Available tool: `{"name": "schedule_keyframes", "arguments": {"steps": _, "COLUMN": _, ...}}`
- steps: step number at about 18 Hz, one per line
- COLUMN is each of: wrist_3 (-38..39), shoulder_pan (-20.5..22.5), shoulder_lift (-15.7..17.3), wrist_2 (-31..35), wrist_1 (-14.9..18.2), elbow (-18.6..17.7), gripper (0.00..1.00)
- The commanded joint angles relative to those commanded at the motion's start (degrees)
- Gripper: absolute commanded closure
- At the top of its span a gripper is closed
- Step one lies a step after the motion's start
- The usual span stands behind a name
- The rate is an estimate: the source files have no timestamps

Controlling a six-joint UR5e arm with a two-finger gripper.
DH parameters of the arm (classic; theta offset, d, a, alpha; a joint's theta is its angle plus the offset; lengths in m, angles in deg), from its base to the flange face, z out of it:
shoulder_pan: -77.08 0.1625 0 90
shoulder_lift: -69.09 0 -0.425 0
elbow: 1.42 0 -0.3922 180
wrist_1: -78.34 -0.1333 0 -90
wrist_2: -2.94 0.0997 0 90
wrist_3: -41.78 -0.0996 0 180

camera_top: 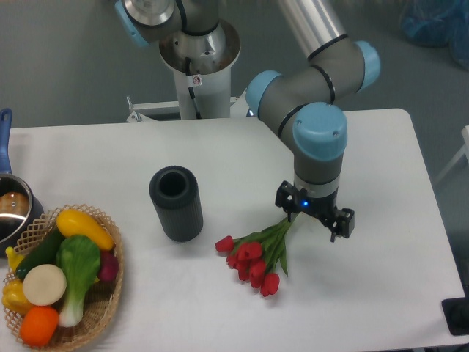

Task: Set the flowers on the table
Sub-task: 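Open the gripper to release the tulips and lift it away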

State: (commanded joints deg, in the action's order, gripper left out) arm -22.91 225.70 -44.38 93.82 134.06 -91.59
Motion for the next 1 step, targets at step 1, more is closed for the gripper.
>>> {"name": "schedule_keyframes", "arguments": {"steps": 1, "wrist_3": -0.09, "shoulder_pan": 0.35, "shoulder_lift": 0.09, "wrist_2": 0.09, "wrist_1": 0.0, "elbow": 0.09, "gripper": 0.0}}
